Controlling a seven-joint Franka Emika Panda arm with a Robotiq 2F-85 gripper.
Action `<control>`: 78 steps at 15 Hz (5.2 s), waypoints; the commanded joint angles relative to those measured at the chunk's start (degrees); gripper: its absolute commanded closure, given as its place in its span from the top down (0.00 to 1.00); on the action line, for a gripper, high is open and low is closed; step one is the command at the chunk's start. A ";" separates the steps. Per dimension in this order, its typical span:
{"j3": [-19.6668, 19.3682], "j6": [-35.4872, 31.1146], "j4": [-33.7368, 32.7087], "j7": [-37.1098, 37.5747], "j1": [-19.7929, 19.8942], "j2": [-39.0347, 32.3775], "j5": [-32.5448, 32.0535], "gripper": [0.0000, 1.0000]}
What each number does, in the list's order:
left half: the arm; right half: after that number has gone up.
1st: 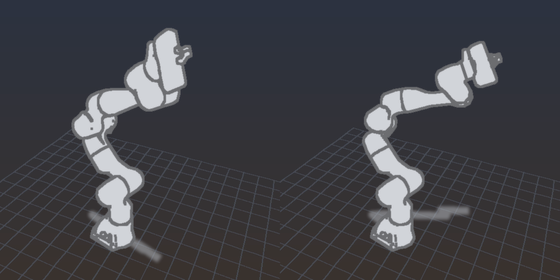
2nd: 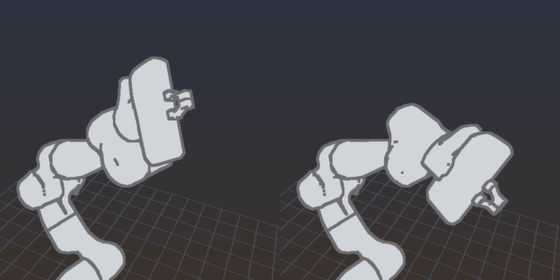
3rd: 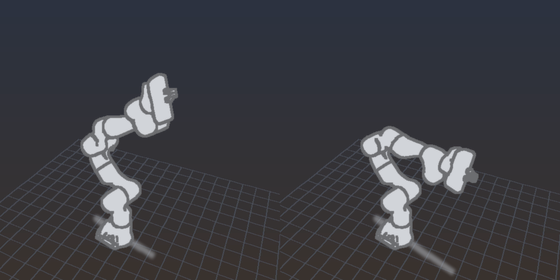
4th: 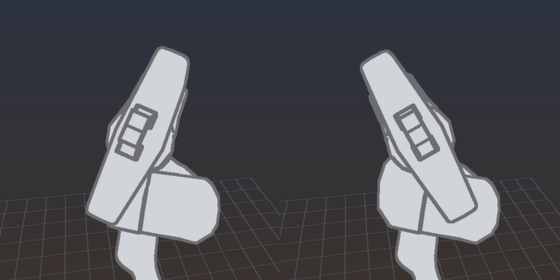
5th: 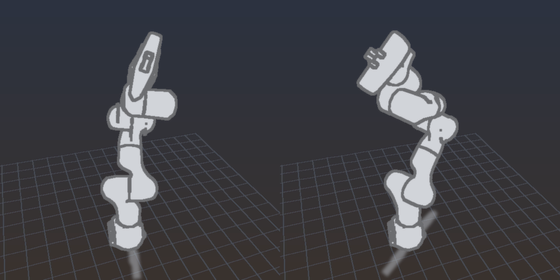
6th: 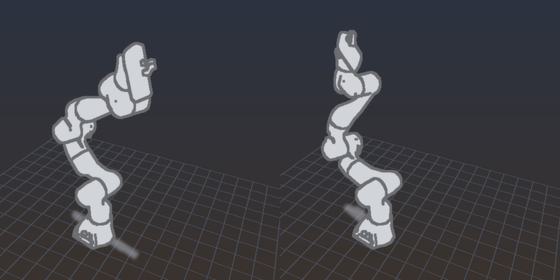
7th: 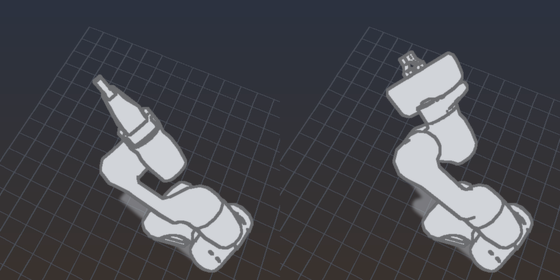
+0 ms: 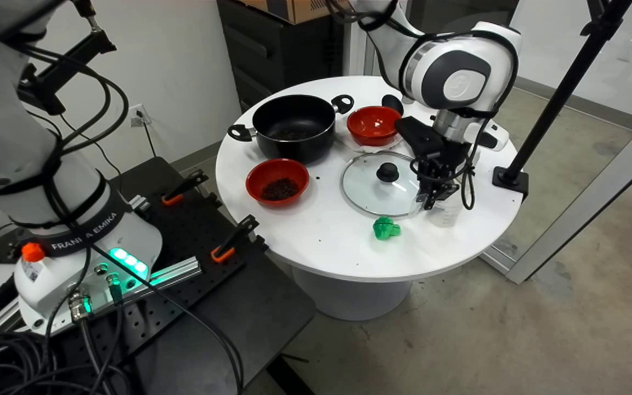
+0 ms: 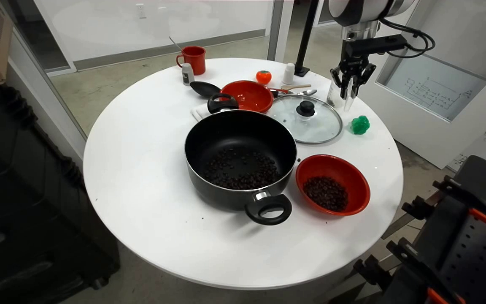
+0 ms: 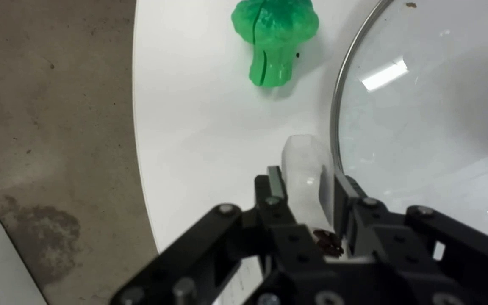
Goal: Pour some contents from the jug into the pot.
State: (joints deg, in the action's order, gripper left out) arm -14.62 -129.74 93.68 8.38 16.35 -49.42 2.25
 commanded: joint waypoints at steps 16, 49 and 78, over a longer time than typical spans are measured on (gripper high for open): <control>2.85 8.02 4.15 -9.27 -2.00 17.41 -3.65 0.07; 23.21 11.38 48.15 -12.65 -24.55 49.71 -31.66 0.07; 26.07 19.64 41.65 46.34 -32.86 27.78 -85.99 0.07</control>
State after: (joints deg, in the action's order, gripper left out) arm 10.08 -113.87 136.32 51.34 -15.08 -19.32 -80.22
